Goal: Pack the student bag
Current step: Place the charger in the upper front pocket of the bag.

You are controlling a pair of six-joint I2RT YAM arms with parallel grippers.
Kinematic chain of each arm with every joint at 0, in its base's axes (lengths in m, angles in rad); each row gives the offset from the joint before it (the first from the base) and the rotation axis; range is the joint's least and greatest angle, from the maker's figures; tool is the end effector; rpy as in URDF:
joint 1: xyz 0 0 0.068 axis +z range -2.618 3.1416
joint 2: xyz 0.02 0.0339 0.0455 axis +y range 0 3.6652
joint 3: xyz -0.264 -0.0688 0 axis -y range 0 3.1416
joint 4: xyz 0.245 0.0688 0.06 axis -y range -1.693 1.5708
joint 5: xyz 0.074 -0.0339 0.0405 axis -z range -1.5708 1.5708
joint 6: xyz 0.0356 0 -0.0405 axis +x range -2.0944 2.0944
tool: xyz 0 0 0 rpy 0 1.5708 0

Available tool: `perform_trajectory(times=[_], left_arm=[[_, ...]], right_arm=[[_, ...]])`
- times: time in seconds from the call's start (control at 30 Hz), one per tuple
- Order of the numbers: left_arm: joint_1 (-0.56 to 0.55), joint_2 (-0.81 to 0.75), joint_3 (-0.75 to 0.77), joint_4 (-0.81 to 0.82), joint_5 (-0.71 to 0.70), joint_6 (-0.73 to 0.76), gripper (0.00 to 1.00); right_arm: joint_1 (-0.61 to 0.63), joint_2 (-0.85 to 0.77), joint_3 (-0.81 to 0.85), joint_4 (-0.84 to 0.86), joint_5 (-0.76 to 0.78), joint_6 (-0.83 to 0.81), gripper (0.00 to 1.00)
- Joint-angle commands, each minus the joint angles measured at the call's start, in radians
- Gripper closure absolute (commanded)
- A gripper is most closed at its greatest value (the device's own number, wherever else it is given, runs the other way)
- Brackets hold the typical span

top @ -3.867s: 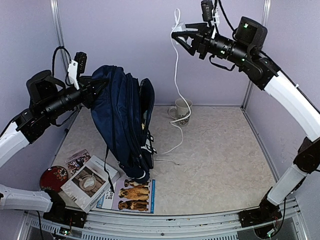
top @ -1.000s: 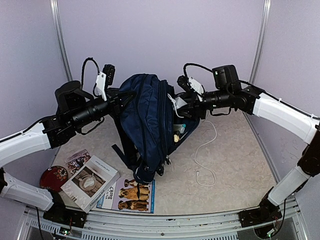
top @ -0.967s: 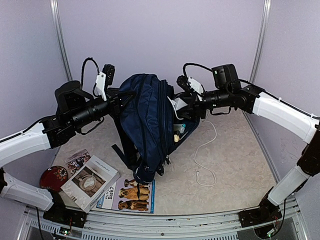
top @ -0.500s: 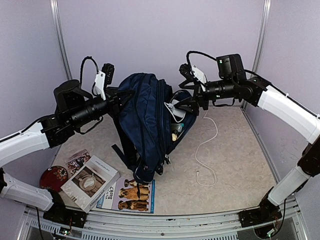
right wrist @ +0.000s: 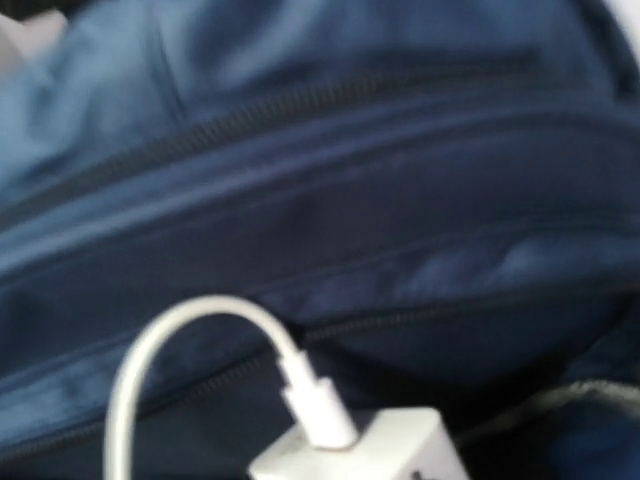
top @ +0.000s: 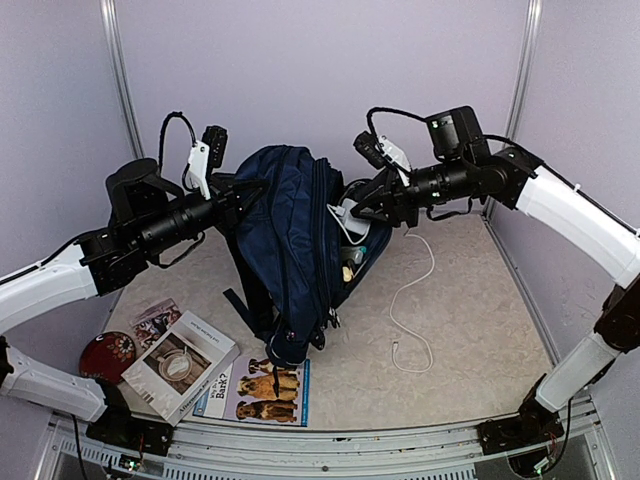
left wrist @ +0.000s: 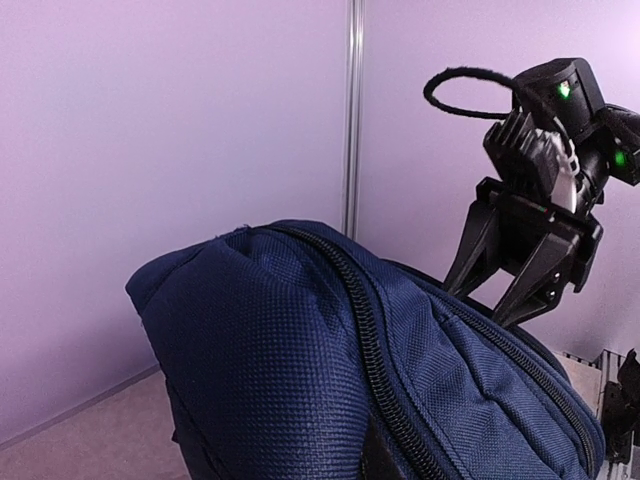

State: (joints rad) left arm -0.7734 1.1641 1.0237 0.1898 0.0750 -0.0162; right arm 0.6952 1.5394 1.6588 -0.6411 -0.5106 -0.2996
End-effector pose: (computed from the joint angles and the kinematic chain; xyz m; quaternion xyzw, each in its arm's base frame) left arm 0.1956 -0.1947 0.3865 0.2799 0.6301 -0.3023 0.6582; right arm 0.2491 0.2304 0.4138 -0.5108 0.6757 0.3095 0.4322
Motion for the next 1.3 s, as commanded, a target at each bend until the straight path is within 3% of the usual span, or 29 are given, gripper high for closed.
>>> perform_trajectory(times=[0.0, 0.33, 0.47, 0.6, 0.67, 0.8, 0.9, 1.07, 1.27], left_arm=[[0.001, -0.018, 0.062, 0.024, 0.035, 0.030, 1.00], [-0.016, -0.047, 0.086, 0.030, 0.086, 0.051, 1.00], [0.006, -0.057, 0.078, 0.000, 0.044, 0.054, 1.00], [0.032, -0.055, 0.068, -0.021, -0.005, 0.036, 1.00], [0.045, -0.053, 0.064, -0.026, -0.021, 0.024, 1.00], [0.064, -0.051, 0.057, -0.023, -0.025, 0.002, 1.00], [0.067, -0.052, 0.051, -0.020, -0.025, 0.001, 1.00], [0.075, -0.058, 0.047, -0.015, -0.022, -0.008, 1.00], [0.089, -0.061, 0.045, -0.017, -0.027, -0.001, 1.00]], right_arm=[[0.032, 0.089, 0.032, -0.071, 0.138, 0.079, 0.65], [0.075, 0.364, 0.281, -0.290, 0.373, 0.157, 0.78], [0.075, 0.327, 0.292, -0.274, 0.304, 0.157, 0.76], [0.075, 0.201, 0.273, -0.147, 0.070, 0.162, 0.68], [0.073, 0.123, 0.236, -0.045, -0.026, 0.185, 0.58], [0.060, 0.000, 0.143, 0.118, -0.069, 0.246, 0.41], [0.034, -0.098, 0.049, 0.193, 0.044, 0.299, 0.34], [-0.052, -0.247, -0.221, 0.209, 0.423, 0.411, 0.33], [-0.090, -0.220, -0.514, 0.106, 0.557, 0.503, 0.32]])
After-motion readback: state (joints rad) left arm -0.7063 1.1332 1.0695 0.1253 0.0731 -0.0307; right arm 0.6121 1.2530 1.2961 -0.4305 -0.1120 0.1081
